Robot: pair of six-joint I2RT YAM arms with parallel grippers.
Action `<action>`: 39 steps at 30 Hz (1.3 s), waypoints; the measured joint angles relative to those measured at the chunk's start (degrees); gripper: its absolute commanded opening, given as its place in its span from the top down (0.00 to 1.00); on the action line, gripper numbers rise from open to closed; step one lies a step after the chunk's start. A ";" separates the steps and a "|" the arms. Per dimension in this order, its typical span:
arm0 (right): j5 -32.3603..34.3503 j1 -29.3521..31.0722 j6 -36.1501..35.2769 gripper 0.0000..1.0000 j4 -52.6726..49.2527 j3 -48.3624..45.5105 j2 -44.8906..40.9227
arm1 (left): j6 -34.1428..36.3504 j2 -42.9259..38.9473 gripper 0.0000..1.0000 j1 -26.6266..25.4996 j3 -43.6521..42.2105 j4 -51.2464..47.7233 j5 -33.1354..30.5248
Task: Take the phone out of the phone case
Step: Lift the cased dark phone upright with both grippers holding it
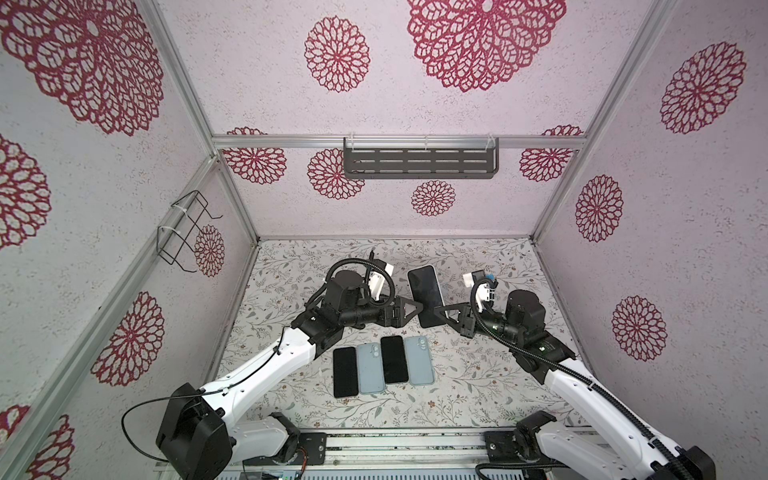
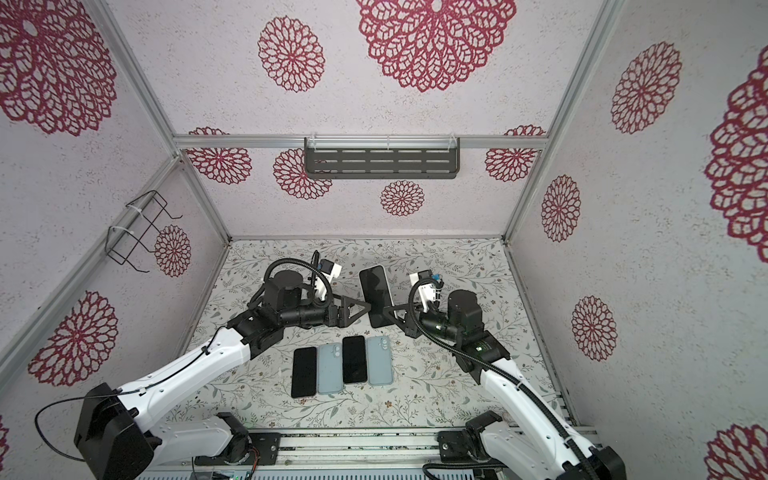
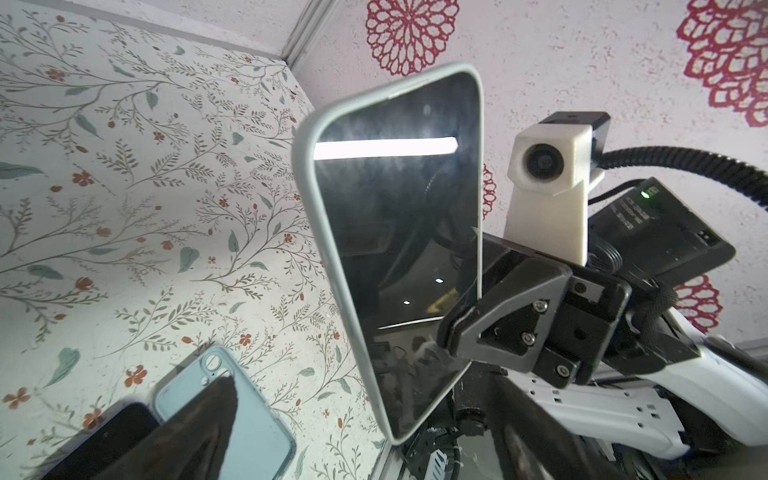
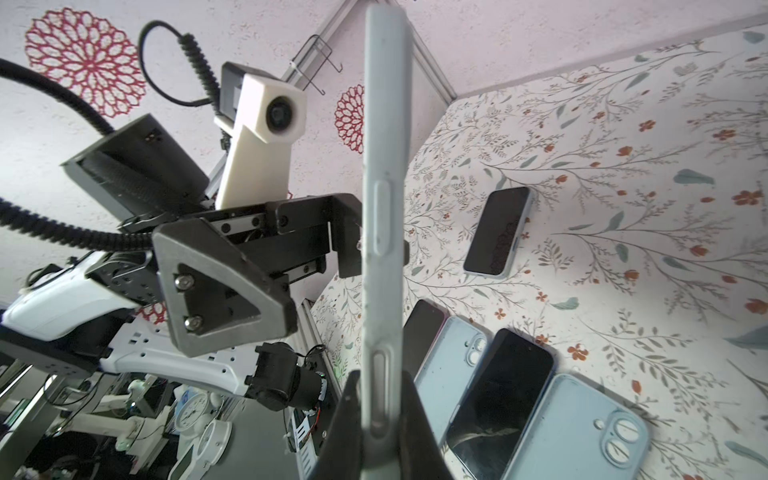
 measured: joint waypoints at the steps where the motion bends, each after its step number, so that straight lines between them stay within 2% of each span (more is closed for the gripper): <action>1: -0.83 -0.02 0.07 1.00 0.81 -0.37 0.00 | 0.31 0.00 0.01 -0.02 0.00 0.15 0.68; 3: -2.14 -0.02 0.50 1.00 2.56 -1.11 0.02 | 0.81 0.00 0.01 -0.02 0.00 0.66 1.64; 13: -6.69 -0.02 4.20 1.00 12.37 -3.82 0.04 | 1.57 -1.11 0.31 0.76 -2.19 3.82 6.54; 19: -8.07 -0.02 5.64 1.00 15.04 -4.74 0.04 | 0.92 -1.95 0.40 1.27 -3.48 6.03 9.01; 25: -9.20 -0.02 6.29 1.00 17.03 -4.90 0.15 | 0.66 -1.95 0.55 1.29 -3.48 7.54 10.95; 29: -9.70 -0.02 6.54 1.00 17.62 -5.66 0.22 | 0.70 -1.95 0.60 1.29 -3.48 7.82 11.69; 36: -10.51 -0.02 6.54 1.00 18.40 -6.78 0.52 | 0.85 -2.29 0.61 1.29 -3.48 7.87 11.82; 39: -10.93 0.00 6.54 1.00 19.41 -6.93 0.59 | 0.94 -2.84 0.67 1.31 -3.48 7.61 11.80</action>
